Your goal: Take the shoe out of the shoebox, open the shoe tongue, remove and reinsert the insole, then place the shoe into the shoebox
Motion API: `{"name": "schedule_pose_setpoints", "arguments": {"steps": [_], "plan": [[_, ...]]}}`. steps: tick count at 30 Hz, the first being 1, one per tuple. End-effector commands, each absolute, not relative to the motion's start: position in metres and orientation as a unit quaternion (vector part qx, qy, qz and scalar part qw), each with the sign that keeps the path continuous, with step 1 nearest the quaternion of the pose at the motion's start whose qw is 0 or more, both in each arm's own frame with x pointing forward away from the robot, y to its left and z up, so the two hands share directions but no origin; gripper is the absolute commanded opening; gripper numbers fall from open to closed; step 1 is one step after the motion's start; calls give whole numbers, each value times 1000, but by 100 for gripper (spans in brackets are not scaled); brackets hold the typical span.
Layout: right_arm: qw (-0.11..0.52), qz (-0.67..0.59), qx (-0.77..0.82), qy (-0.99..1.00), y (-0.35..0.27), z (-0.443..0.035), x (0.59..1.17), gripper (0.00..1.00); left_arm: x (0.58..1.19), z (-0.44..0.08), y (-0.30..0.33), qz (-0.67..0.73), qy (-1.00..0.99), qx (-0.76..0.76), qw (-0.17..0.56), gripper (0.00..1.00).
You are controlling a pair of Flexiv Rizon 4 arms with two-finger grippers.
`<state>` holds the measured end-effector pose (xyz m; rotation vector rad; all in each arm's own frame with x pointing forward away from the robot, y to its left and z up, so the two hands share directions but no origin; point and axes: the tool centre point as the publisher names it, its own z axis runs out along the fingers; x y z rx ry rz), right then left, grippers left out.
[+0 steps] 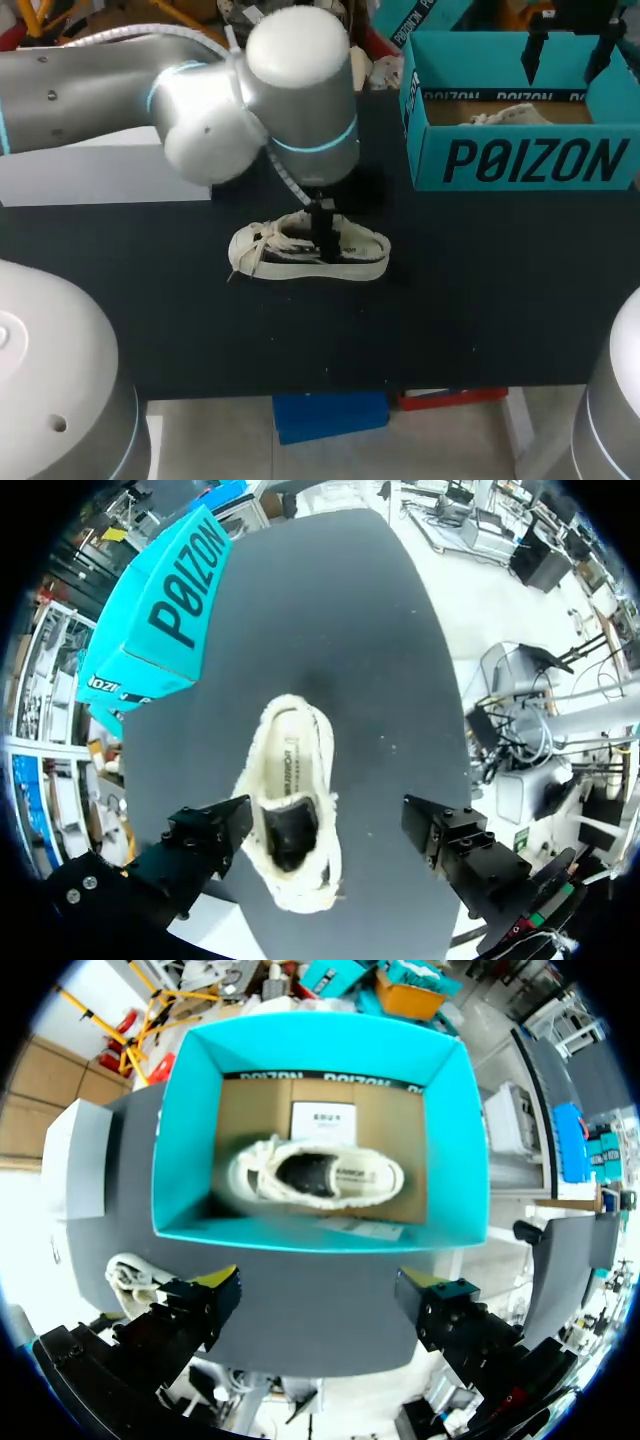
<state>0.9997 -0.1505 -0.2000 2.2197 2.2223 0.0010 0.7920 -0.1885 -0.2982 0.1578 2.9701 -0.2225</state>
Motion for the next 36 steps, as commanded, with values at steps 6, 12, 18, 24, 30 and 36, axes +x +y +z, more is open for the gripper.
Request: {"name": "schedule_pose_setpoints", "arguments": {"steps": [6, 12, 18, 24, 30, 36], "plan": [[0, 0, 707, 707, -150, -200, 1000, 100, 799, -238, -66, -268, 962, 57, 8, 100], [0, 0, 707, 707, -150, -200, 1000, 100, 806, -234, -36, -292, 956, 29, 19, 100], [0, 0, 707, 707, -150, -200, 1000, 100, 803, -239, -22, -325, 944, 48, 6, 100], [0, 0, 707, 707, -150, -200, 1000, 100, 804, -244, -8, -326, 943, 66, 2, 100], [0, 0, 707, 707, -150, -200, 1000, 100, 803, -244, -6, -320, 944, 76, 3, 100], [0, 0, 707, 707, -150, -200, 1000, 100, 803, -244, -6, -320, 944, 76, 3, 100]]}}
